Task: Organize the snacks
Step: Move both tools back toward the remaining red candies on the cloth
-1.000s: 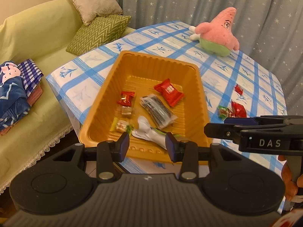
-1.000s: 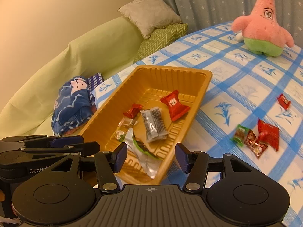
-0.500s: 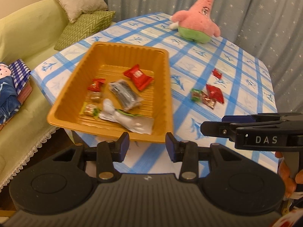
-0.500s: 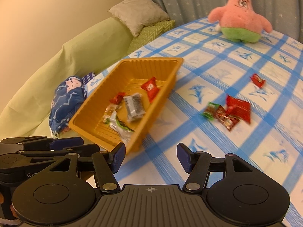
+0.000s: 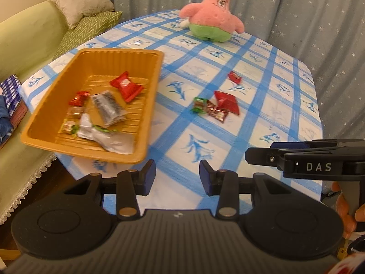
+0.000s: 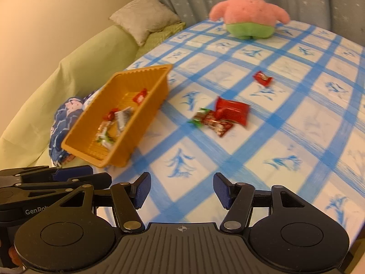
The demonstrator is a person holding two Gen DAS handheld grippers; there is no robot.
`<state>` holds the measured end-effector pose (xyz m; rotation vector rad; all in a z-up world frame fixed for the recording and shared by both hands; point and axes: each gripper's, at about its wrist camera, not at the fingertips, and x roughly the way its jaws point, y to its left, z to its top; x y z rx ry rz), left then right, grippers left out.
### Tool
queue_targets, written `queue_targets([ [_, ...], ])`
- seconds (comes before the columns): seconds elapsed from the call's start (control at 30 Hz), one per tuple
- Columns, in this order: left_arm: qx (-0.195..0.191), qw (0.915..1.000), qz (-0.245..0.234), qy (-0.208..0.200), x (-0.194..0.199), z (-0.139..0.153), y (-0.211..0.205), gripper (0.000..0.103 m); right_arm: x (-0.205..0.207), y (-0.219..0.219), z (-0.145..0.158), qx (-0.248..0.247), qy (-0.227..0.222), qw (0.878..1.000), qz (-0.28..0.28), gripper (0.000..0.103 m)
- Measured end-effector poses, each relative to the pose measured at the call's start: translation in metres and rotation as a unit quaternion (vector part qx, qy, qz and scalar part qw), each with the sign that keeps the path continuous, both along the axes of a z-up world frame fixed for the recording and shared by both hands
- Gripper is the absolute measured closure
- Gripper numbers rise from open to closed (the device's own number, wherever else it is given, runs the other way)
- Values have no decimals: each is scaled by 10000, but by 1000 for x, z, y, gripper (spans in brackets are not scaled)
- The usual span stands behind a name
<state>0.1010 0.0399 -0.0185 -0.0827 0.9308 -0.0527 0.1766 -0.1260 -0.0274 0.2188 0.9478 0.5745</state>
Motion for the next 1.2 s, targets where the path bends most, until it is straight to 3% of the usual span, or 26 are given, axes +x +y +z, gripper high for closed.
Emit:
queue_targets([
  [0.57,85,9999,-99,-96,32,-12,-64,65,20,-55,-13,-130,9,9998,-143,42],
  [1.2,155,9996,215,-25,92,-46,-81,65,81,-71,-39,-358,-74,9993,-2,42],
])
